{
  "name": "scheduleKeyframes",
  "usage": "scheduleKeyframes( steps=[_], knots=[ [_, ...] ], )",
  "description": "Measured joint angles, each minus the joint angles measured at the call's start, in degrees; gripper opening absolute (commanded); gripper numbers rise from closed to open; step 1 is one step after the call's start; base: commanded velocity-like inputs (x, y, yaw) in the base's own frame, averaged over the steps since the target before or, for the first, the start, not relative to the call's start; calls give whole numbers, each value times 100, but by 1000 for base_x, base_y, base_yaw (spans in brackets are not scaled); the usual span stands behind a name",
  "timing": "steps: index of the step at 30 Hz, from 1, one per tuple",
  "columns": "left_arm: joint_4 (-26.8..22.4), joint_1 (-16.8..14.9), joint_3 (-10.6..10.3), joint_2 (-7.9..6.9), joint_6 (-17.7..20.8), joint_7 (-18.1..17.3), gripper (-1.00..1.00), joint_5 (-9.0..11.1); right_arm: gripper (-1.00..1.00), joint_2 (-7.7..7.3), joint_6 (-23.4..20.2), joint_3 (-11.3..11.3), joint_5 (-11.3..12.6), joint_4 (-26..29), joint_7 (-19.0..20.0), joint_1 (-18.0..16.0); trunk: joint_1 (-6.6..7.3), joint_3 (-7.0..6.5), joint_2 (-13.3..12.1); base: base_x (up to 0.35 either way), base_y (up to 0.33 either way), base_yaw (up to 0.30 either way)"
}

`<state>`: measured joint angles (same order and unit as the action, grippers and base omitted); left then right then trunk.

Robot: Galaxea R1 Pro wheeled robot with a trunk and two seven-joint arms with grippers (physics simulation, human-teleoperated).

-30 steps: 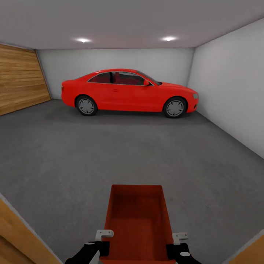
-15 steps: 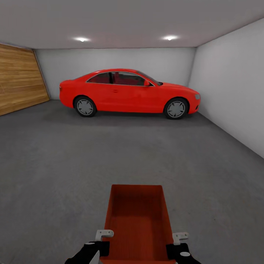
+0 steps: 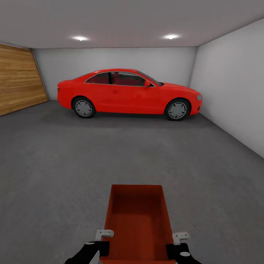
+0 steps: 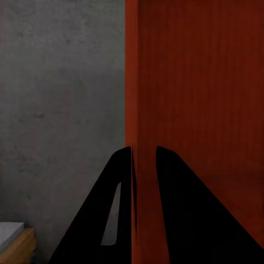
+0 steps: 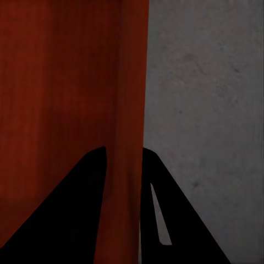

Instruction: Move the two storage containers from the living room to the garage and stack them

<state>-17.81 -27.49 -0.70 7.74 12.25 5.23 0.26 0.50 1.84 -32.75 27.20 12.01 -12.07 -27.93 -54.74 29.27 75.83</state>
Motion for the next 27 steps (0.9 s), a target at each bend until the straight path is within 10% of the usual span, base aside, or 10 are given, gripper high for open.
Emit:
scheduleKeyframes(
  steps=[27],
  knots=[
    [0, 0, 2, 0, -1, -1, -100, -3, -100, 0, 3, 0, 1, -2, 1, 0, 0, 0, 0, 322, 0, 0]
  ],
)
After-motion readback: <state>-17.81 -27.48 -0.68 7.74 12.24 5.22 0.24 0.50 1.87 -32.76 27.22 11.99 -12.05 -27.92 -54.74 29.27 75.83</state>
